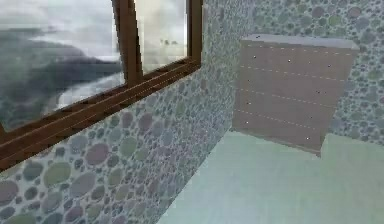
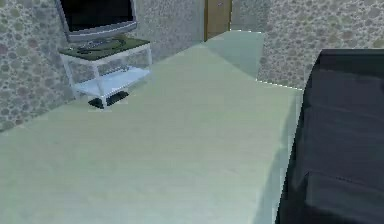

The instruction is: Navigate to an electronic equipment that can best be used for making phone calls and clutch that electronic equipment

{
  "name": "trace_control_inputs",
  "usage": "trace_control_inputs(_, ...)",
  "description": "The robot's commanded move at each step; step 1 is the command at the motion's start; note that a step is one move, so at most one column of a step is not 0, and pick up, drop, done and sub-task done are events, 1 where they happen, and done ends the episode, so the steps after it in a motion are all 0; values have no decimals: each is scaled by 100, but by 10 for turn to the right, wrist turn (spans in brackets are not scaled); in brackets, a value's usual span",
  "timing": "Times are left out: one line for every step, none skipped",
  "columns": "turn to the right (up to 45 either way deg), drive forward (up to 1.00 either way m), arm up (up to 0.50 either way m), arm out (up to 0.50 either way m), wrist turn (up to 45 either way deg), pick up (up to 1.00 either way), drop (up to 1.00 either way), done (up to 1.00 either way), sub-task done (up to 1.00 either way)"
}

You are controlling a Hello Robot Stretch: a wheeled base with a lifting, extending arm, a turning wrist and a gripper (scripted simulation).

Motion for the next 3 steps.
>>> trace_control_inputs(450, 0, 0, 0, 0, 0, 0, 0, 0)
trace_control_inputs(120, 0, 0, 0, 0, 0, 0, 0, 0)
trace_control_inputs(0, 100, 0, 0, 0, 0, 0, 0, 0)
